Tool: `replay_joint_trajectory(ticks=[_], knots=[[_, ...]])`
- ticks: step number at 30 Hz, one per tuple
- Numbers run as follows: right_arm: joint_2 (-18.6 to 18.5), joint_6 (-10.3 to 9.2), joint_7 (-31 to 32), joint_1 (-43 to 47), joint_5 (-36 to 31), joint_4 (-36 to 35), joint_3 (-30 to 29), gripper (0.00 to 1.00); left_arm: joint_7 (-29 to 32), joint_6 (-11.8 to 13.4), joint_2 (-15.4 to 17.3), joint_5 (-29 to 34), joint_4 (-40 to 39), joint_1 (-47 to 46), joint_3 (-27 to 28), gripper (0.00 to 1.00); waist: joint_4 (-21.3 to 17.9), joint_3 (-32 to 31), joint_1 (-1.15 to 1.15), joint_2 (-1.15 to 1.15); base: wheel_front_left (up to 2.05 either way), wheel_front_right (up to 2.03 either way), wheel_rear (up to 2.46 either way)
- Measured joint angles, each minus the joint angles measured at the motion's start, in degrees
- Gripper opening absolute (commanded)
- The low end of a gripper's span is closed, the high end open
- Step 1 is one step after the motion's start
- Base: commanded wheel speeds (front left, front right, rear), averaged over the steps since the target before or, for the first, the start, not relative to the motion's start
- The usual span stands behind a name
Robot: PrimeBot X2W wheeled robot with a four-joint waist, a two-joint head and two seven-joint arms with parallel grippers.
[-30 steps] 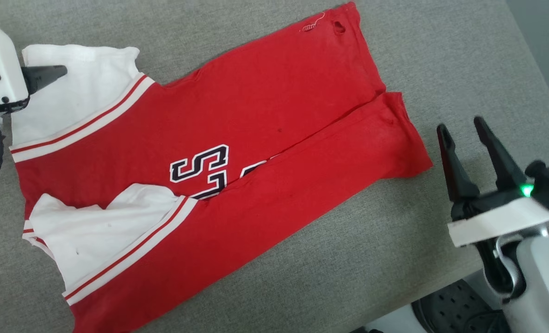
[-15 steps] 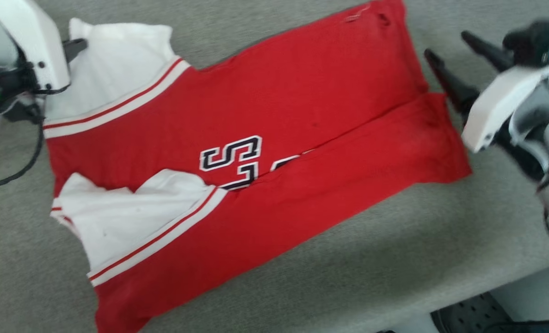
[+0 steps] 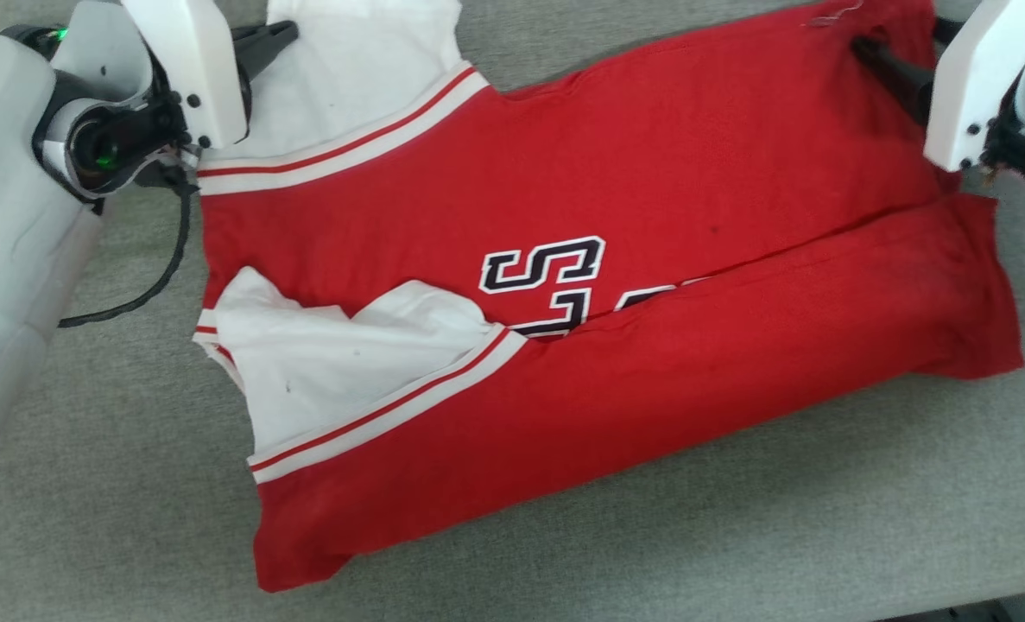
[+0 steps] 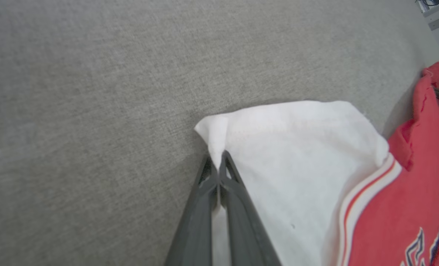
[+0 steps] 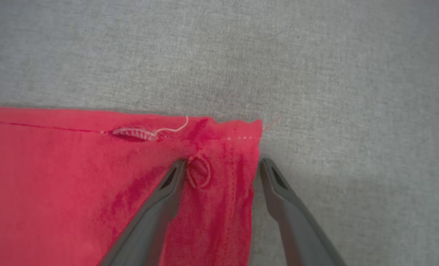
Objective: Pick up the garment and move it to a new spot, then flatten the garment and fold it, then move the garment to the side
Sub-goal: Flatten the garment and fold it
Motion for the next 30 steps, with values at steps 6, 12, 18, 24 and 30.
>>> replay_joint_trajectory(ticks=[6, 12, 18, 24, 30], knots=[[-0.4, 0.01, -1.6, -2.5, 1.8, 3.6, 2.0, 0.0, -2.7, -1.1, -1.9, -0.5, 0.2, 0.2, -0.1, 0.0, 2.0, 0.0, 0.0, 0.0, 0.0, 0.0, 0.0], [-2.5, 0.0, -7.3, -0.1, 3.1, 1.7, 4.7, 0.0, -6.8, -1.4, -2.4, -3.2, -2.9, 2.9, 0.9, 0.0, 2.8, -3.4, 0.0, 0.0, 0.0, 0.0, 0.0], [-6.0, 0.0, -11.2, 4.9, 4.7, -3.7, 7.2, 0.0, -10.4, -1.4, 0.7, -4.9, -12.2, 7.5, 0.5, 0.0, 3.6, -7.5, 0.0, 0.0, 0.0, 0.0, 0.0], [-11.7, 0.0, -13.8, 12.8, 5.3, -11.0, 9.7, 0.0, -15.3, -1.4, 8.1, -8.0, -26.8, 18.8, -0.3, 0.0, 4.8, -12.3, 0.0, 0.0, 0.0, 0.0, 0.0], [-17.5, 0.0, -15.5, 21.2, 6.3, -16.5, 8.0, 0.0, -22.4, -1.5, 15.1, -9.9, -38.9, 32.3, -0.5, 0.0, 6.2, -15.5, 0.0, 0.0, 0.0, 0.0, 0.0]])
